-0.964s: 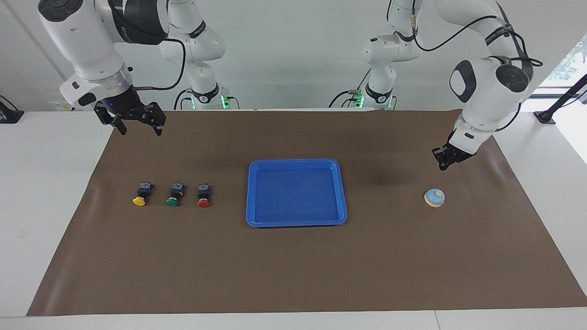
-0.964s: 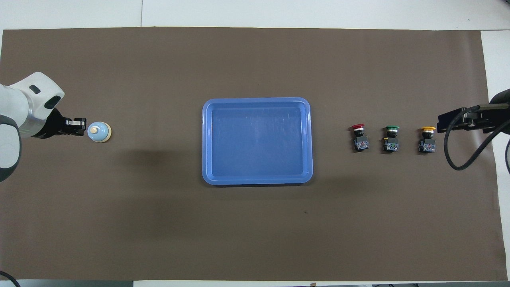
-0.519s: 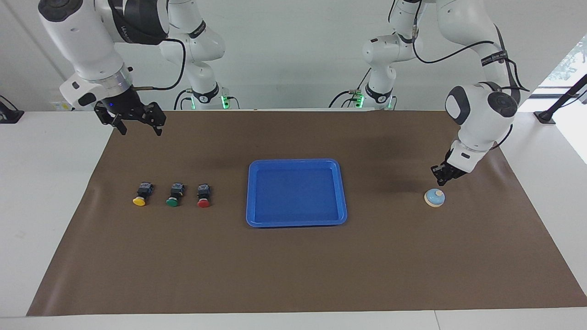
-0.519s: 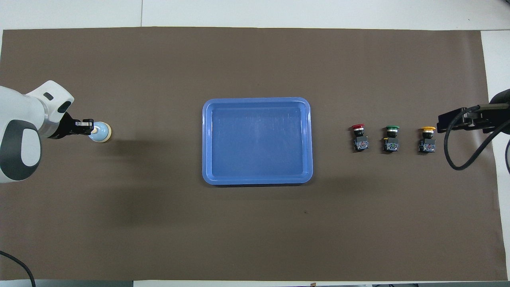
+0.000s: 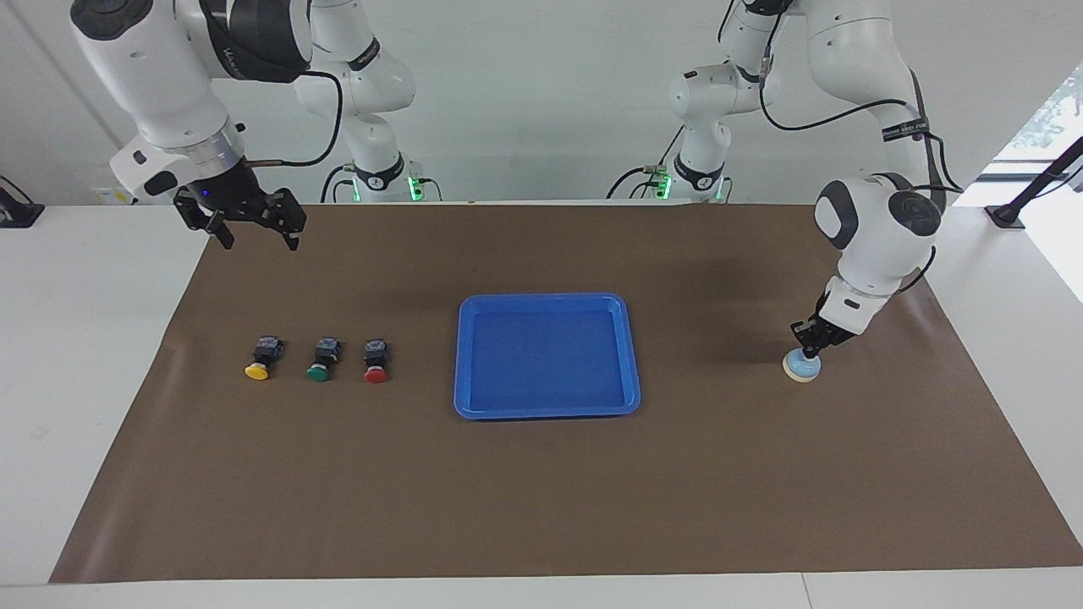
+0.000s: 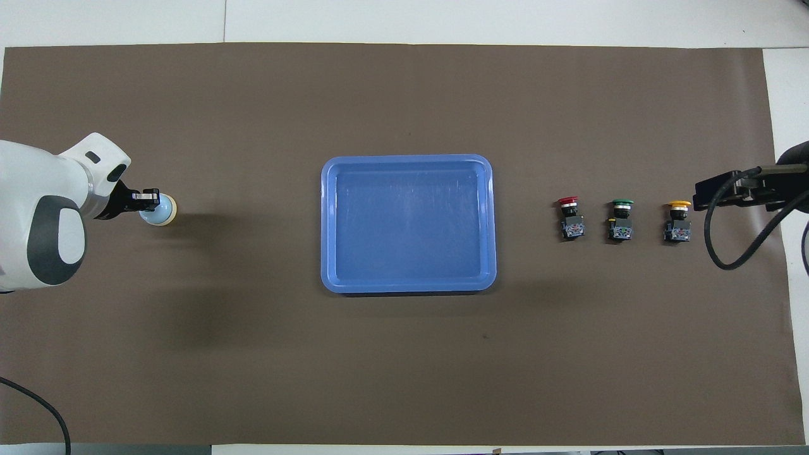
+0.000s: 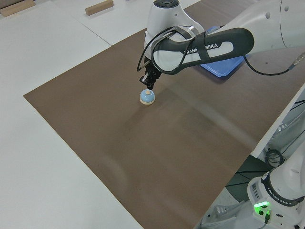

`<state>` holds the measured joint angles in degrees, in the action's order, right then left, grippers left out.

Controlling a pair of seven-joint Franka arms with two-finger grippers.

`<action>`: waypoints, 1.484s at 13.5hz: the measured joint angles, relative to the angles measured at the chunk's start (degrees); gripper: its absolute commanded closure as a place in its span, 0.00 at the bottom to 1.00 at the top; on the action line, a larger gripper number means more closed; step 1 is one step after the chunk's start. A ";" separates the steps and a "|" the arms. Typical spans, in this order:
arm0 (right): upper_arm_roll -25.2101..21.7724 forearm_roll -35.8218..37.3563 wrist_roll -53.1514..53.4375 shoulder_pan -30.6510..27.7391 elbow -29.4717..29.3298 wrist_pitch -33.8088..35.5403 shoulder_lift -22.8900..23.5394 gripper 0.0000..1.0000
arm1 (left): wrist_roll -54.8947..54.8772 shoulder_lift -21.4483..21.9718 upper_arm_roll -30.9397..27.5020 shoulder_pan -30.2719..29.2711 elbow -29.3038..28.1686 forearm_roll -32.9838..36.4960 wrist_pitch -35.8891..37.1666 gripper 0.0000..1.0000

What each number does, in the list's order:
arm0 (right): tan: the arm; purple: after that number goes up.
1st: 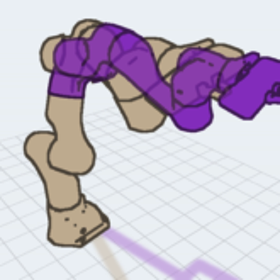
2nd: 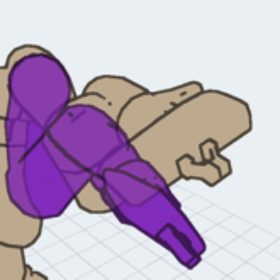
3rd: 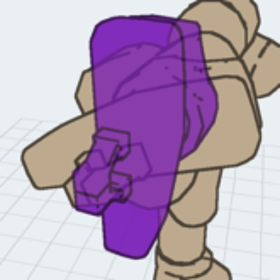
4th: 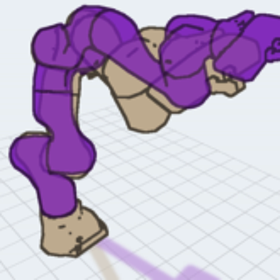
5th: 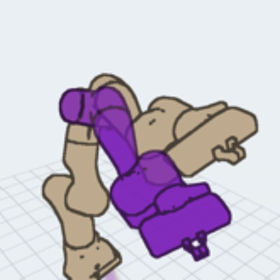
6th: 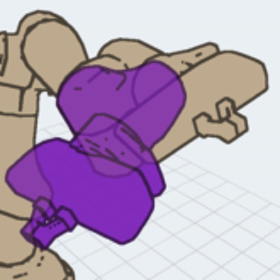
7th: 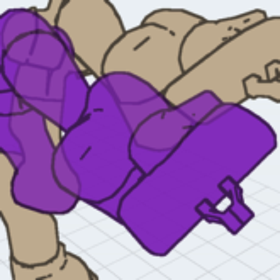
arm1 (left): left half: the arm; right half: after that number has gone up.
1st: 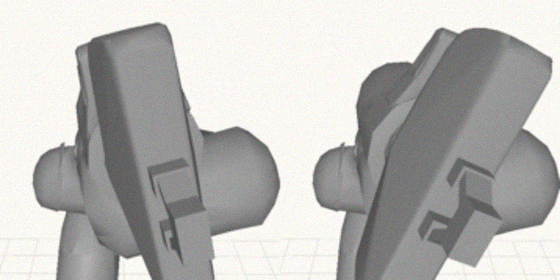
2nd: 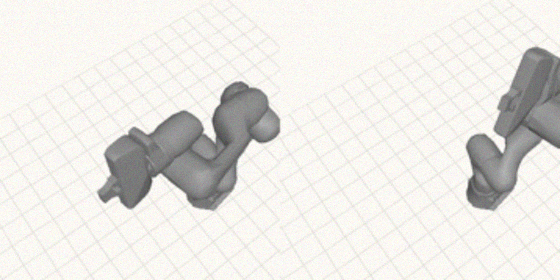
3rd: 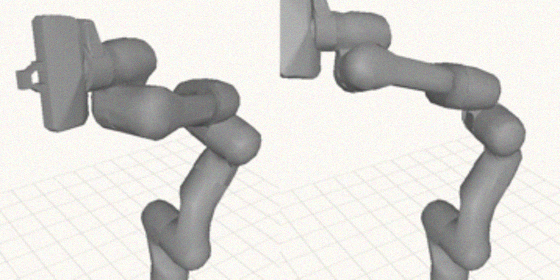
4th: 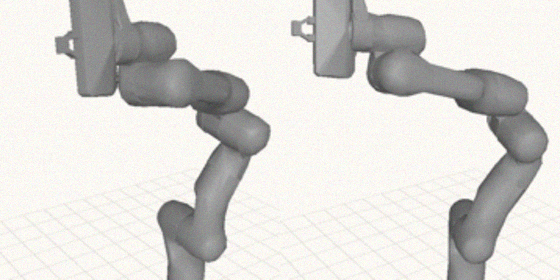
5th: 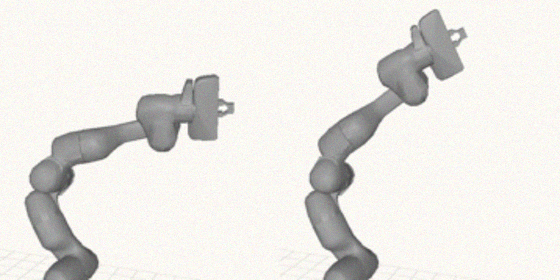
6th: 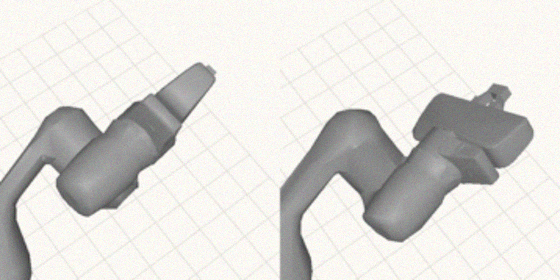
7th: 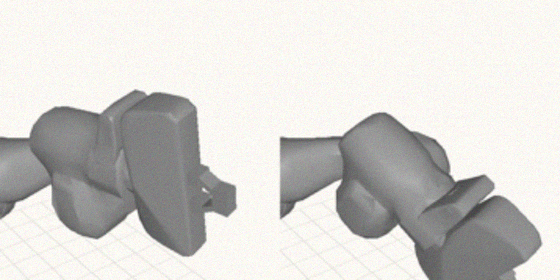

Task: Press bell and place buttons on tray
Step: 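Press down on the white bell with the left gripper, then lift the left gripper off the bell and draw it back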

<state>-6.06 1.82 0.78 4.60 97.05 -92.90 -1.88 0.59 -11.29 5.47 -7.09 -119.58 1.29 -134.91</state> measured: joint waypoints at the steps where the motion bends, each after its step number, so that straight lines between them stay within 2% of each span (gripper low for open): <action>1: 0.00 0.00 0.00 0.00 0.00 0.00 0.00 0.00 | 0.00 0.04 0.01 0.00 -0.12 -0.04 -0.49 1.00; 5: 0.00 0.00 0.00 0.00 0.00 0.00 0.00 0.00 | -0.29 0.05 0.00 -0.05 0.04 -0.06 -0.10 1.00; 7: 0.00 0.00 0.00 0.00 0.00 0.00 0.00 0.00 | -0.42 -0.30 -0.06 -0.10 2.86 -0.06 5.11 0.98; 8: 0.00 0.00 0.00 0.00 0.00 0.00 0.00 0.00 | -0.58 -0.29 -0.04 -0.09 6.23 -0.06 10.31 0.86; 9: 0.00 0.00 0.00 0.00 0.00 0.00 0.00 0.00 | -0.68 -0.17 0.02 -0.08 10.25 -0.05 15.89 0.68; 10: 0.00 0.00 0.00 0.00 0.00 0.00 0.00 0.00 | -0.77 0.24 0.09 -0.05 13.96 -0.05 20.69 0.62; 11: 0.00 0.00 0.00 0.00 0.00 0.00 0.00 0.00 | -0.83 0.98 0.19 -0.04 16.84 -0.05 24.15 0.48; 12: 0.00 0.00 0.00 0.00 0.00 0.00 0.00 0.00 | -0.87 2.16 0.32 -0.02 18.67 -0.06 26.49 0.11; 13: 0.00 0.00 0.00 0.00 0.00 0.00 0.00 0.00 | -0.88 3.76 0.41 0.00 19.60 -0.06 28.32 0.00; 17: 0.00 0.00 0.00 0.00 0.00 0.00 0.00 0.00 | -0.88 10.36 0.53 0.02 19.91 -0.06 36.33 0.00; 20: 0.00 0.00 0.00 0.00 0.00 0.00 0.00 0.00 | -0.88 12.15 0.78 0.12 20.47 -0.06 41.16 0.00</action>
<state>-6.06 1.82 0.78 4.60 97.05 -92.90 -1.88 -0.29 0.85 6.25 -6.98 -99.11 1.23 -93.75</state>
